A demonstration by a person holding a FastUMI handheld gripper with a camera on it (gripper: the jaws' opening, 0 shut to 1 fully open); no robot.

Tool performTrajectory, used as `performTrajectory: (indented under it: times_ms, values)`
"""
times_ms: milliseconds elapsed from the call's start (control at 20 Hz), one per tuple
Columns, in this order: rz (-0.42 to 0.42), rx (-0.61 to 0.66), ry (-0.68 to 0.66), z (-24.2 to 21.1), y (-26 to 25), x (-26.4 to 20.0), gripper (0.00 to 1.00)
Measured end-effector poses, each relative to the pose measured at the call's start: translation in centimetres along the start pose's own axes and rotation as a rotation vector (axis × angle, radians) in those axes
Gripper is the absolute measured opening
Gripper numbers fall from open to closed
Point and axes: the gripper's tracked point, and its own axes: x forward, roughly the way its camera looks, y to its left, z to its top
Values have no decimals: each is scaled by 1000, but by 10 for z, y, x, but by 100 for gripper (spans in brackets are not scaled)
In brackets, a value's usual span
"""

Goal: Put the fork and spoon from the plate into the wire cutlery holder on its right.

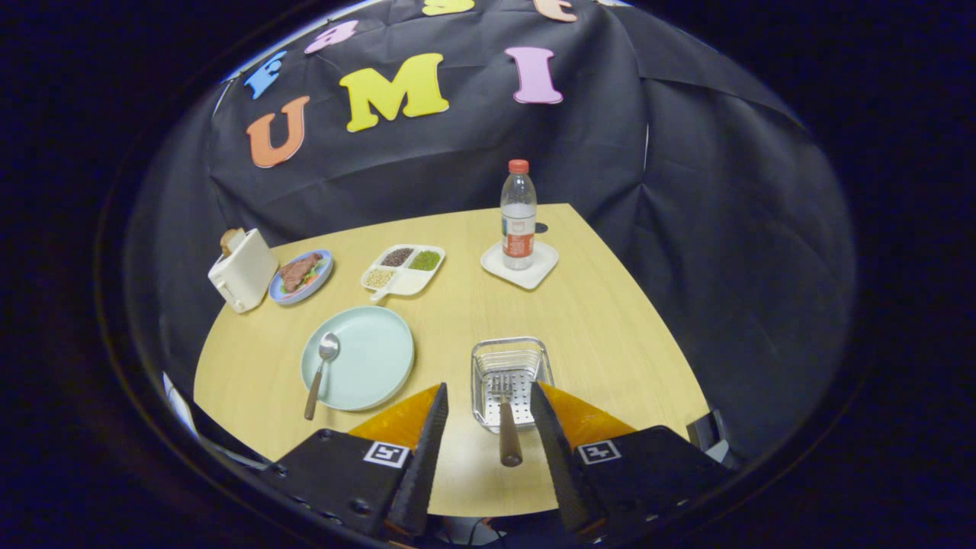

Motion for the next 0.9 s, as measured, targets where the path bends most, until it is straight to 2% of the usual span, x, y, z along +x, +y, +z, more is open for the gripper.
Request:
performTrajectory:
  times_ms: [200,300,600,900]
  values:
    - [24,-39,-75,9,30,-8,84]
    - [39,-53,-104,13,49,-8,90]
    - [45,-104,-217,24,104,2,94]
    - [84,-120,-162,10,158,30,95]
